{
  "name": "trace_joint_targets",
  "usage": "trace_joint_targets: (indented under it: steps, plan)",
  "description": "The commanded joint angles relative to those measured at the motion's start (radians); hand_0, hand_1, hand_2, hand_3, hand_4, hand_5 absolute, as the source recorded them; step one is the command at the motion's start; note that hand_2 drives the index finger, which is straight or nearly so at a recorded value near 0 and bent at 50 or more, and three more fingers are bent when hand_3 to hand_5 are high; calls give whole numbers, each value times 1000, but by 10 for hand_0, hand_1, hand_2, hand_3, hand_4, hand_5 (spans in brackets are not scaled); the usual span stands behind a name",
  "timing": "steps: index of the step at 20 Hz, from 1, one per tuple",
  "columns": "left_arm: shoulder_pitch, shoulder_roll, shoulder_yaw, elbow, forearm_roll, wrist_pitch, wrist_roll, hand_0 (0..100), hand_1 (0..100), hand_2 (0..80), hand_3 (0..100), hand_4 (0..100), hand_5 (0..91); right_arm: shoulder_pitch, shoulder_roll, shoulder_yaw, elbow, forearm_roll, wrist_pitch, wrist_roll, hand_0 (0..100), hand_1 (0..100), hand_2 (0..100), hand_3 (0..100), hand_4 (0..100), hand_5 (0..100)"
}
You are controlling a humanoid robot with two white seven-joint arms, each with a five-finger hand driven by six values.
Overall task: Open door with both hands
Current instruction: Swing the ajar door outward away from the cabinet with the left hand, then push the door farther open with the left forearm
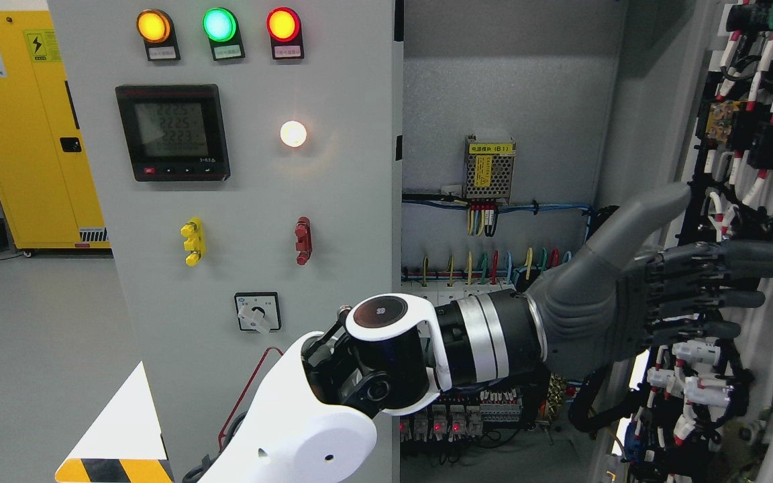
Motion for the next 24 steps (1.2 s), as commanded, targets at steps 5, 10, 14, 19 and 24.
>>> trace_joint_targets:
  steps: [5, 10, 14, 19, 24]
  plan:
    - [7, -92, -85, -24, -53, -41, 40, 0, 0, 0, 0, 0, 0, 0, 1, 0, 0, 17, 0, 0, 214, 83, 0, 0, 0, 0]
    - [-2, -93, -130, 23, -52, -99, 40, 0, 0, 0, 0, 0, 0, 0, -1, 0, 0, 17, 0, 0, 215, 83, 0, 0, 0, 0]
    - [-19, -93, -153, 63, -44, -136, 40, 0, 0, 0, 0, 0, 0, 2, -1, 0, 0, 17, 0, 0, 215, 83, 0, 0, 0, 0]
    - [-46, -93, -202, 112, -41, -191, 40, 0, 0, 0, 0, 0, 0, 0, -1, 0, 0, 17, 0, 0, 215, 83, 0, 0, 0, 0]
    - [-82, -93, -237, 160, -32, -233, 53, 0, 0, 0, 0, 0, 0, 0, -1, 0, 0, 17, 0, 0, 215, 82, 0, 0, 0, 0]
